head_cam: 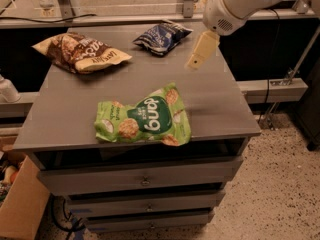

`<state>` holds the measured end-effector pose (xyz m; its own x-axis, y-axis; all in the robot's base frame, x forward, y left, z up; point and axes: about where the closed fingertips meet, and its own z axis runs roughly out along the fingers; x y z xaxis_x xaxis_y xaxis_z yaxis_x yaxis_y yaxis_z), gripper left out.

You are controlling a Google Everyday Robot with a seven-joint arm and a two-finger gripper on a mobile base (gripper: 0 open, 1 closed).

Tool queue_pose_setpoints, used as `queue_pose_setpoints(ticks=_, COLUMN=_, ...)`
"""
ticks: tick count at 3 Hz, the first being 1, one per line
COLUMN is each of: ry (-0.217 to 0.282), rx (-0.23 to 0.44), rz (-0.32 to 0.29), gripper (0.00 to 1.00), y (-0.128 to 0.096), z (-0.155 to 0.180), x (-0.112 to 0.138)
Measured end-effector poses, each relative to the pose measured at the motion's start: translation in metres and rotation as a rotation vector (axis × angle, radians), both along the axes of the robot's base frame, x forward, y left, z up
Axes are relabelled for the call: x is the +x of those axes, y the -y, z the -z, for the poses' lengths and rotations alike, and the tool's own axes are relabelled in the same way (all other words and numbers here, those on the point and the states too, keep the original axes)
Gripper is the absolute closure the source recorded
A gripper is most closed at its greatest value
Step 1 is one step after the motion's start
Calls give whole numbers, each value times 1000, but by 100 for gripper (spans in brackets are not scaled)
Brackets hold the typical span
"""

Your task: Pick blue chip bag

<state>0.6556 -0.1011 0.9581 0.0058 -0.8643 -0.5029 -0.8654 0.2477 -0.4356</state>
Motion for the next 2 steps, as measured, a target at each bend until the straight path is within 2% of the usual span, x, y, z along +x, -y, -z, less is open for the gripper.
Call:
queue_pose_setpoints(ticks=1, ry=0, rx=0, rz=0, gripper=0, y=0, z=0, x=0)
queue_pose_setpoints(ticks=2, ry=39, rx=46, rz=4, gripper=0, y=-6, z=4, x=21)
